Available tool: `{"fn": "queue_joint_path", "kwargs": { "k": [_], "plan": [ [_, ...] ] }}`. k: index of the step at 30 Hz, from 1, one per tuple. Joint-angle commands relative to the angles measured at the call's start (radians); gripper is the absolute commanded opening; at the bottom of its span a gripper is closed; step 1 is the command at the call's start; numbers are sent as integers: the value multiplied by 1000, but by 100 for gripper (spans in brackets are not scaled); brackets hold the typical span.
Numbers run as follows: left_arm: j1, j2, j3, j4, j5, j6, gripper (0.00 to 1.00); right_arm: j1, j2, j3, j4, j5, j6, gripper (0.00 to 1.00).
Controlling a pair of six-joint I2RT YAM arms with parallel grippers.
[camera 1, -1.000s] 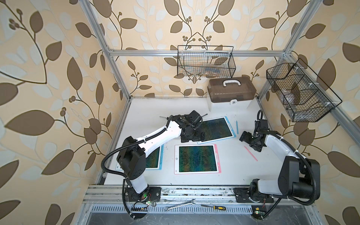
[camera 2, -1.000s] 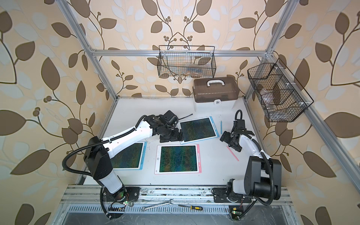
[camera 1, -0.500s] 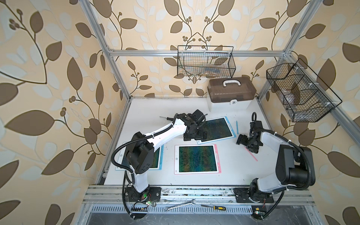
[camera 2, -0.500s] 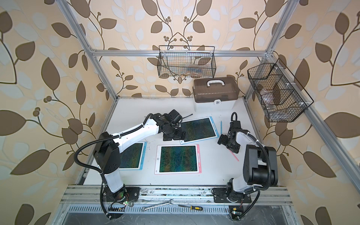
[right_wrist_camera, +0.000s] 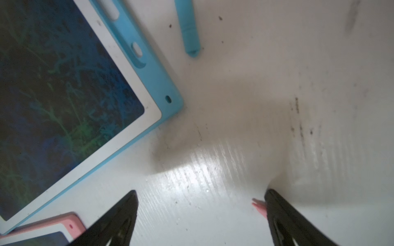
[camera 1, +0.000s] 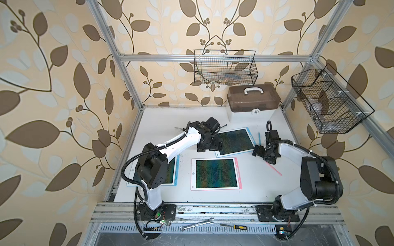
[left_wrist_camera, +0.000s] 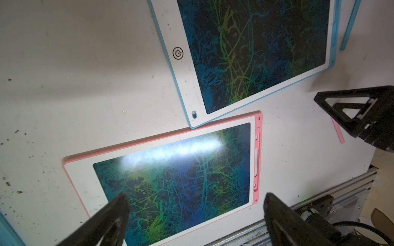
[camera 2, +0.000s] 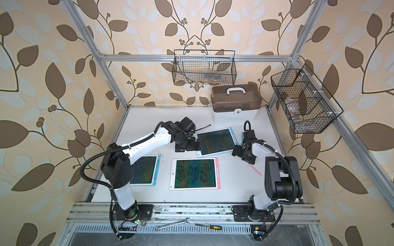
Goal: Place the stylus back onto the writing tablet
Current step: Turn over the stylus at the center of the board.
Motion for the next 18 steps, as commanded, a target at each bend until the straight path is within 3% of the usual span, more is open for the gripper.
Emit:
{"fn": "queue_joint_path", "kwargs": {
  "k": [1,18],
  "plan": [
    [13,-12,-2,-16,24,25,99,13,-10,-64,-26,-10,50,94],
    [51,19,-3,27,80,60,99,68,-251,-274,-62,-42,209,92]
  ]
}}
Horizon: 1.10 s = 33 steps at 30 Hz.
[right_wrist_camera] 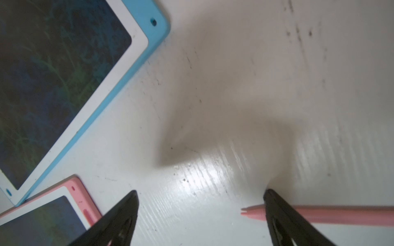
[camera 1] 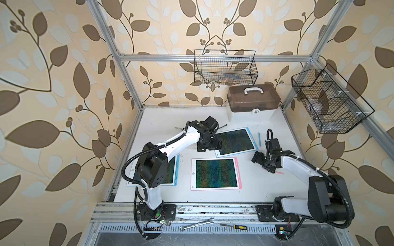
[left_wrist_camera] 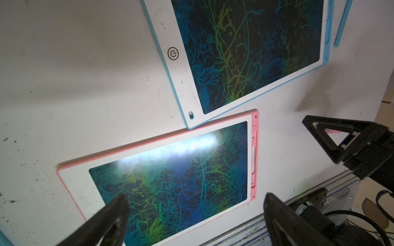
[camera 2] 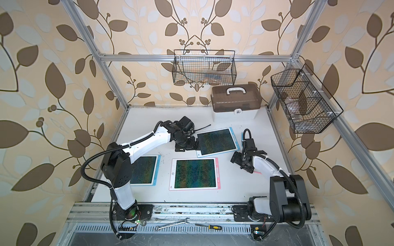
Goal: Place the stylus back onto the writing tablet
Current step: Turn over the stylus at the center of the board.
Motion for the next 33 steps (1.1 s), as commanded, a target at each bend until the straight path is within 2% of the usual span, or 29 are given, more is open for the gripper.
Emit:
{"fn": "queue_joint_path", "kwargs": {
  "k": [1,11,18,26,33],
  "plan": [
    [15,8,6,8,29,25,99,6,-19,-68,-93,-33,66,92],
    [30,17,19,10,45,51,99,-14,-121,-18,-169,15,65,91],
    [32,7,2,27,49,53,99,-168,-185,-2,-205,-10,7,90],
    [40,-23,-50,57,52,49,99,-321,-184,15,-272,-5,-53,90],
    [49,-42,-83,75,52,42,99,-364,-147,-1,-247,-2,-37,87]
  ]
}}
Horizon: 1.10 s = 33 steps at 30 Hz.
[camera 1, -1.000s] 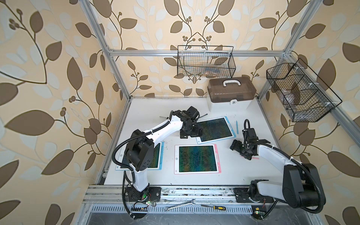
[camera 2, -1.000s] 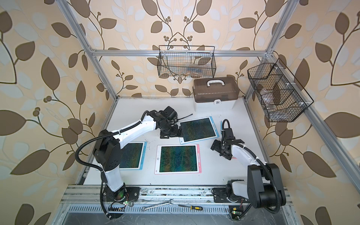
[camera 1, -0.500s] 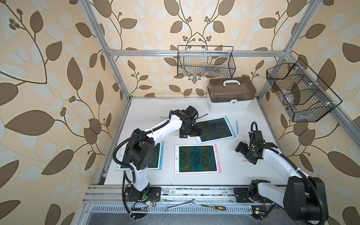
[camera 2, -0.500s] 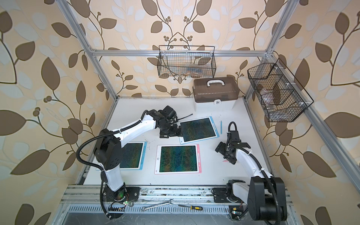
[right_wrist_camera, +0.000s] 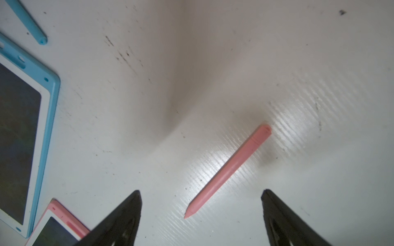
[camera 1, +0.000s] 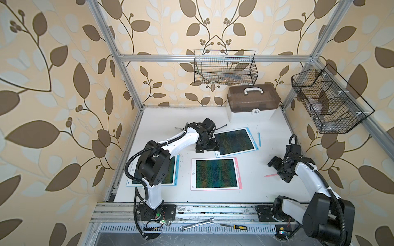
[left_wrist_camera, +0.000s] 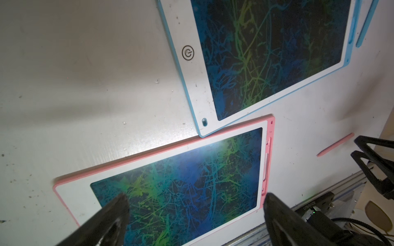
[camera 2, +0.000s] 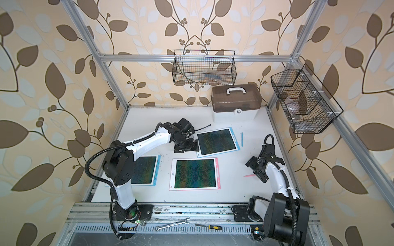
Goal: Place the stylus back onto the writing tablet
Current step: Turn over the stylus at the center of the board.
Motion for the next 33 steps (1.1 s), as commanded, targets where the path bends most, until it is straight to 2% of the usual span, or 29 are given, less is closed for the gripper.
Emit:
{"fn": "queue_joint_path", "kwargs": {
  "k": [1,10,14,24,29,33],
  "plan": [
    [14,-62,-10,13,22,16,99,-11,30,1,1,-3,2,86],
    [21,-84,-32,8,12,13,99,11,124,17,64,1,-11,84],
    [23,-89,-41,8,11,11,99,80,178,37,98,2,5,84],
    [23,-95,-33,-14,-4,8,99,307,331,158,110,129,38,82],
    [23,-99,-35,-17,-10,5,99,365,377,198,107,145,39,77],
    [23,-98,-27,-18,-8,2,99,363,374,199,96,149,21,73]
  ]
}}
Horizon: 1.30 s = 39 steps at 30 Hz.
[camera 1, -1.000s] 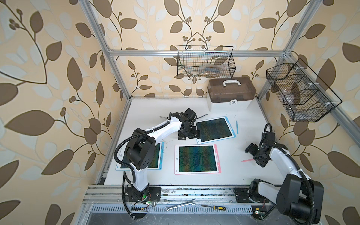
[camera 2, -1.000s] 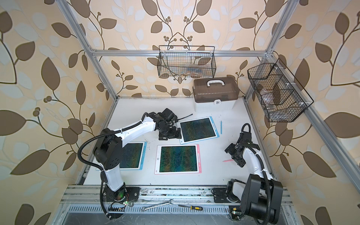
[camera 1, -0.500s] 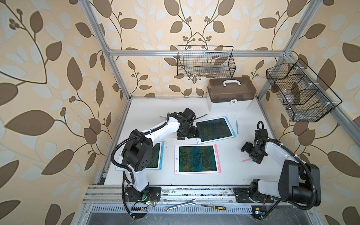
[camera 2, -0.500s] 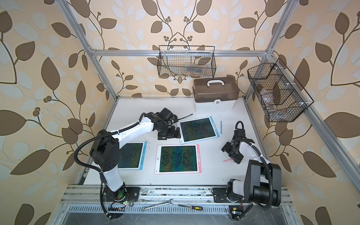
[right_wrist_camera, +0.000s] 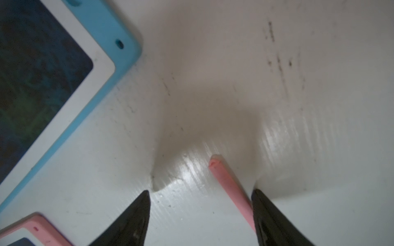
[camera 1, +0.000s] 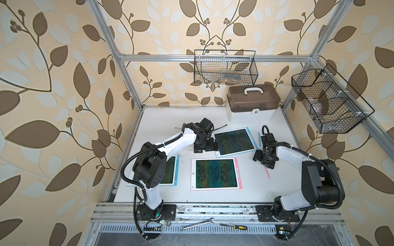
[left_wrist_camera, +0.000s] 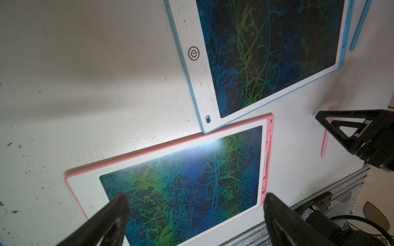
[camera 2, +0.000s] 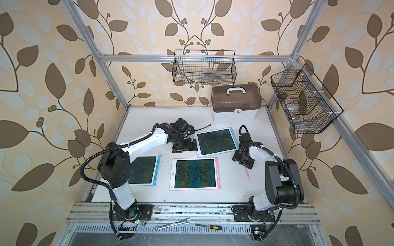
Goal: Place the stylus back onto the writing tablet
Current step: Turn over the stylus at the center of the board, then move the stylus to the center of the board.
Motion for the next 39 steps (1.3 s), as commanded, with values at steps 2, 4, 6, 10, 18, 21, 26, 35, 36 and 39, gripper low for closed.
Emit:
{"fn": "queue_joint_path", "kwargs": {
  "k": [2,4,6,10,18,21,26,35,36,39],
  "plan": [
    [10,-48,7,-25,-2,3,99,-6,0,22,-39,44,-31,72],
    [10,-45,7,-27,-2,3,99,-10,-8,27,-61,58,-59,71],
    [10,-42,8,-25,0,1,99,-16,-22,30,-85,67,-94,70],
    [10,-39,19,-28,2,1,99,-16,-30,32,-109,45,-144,69],
    [10,-38,21,-18,23,-7,98,-11,-15,43,-122,20,-129,66],
    [10,-44,11,-11,26,-11,98,-26,-15,21,-105,8,-120,65],
    [10,-49,-5,-2,28,-15,98,-28,-5,-5,-80,-7,-113,61],
    [10,-68,-31,3,25,-17,98,-15,1,-42,-45,-30,-99,51],
    [10,-69,-33,2,25,-18,98,-11,2,-44,-43,-30,-96,50],
    [10,-70,-38,5,25,-21,98,5,-3,-51,-40,-28,-89,45]
  ]
}}
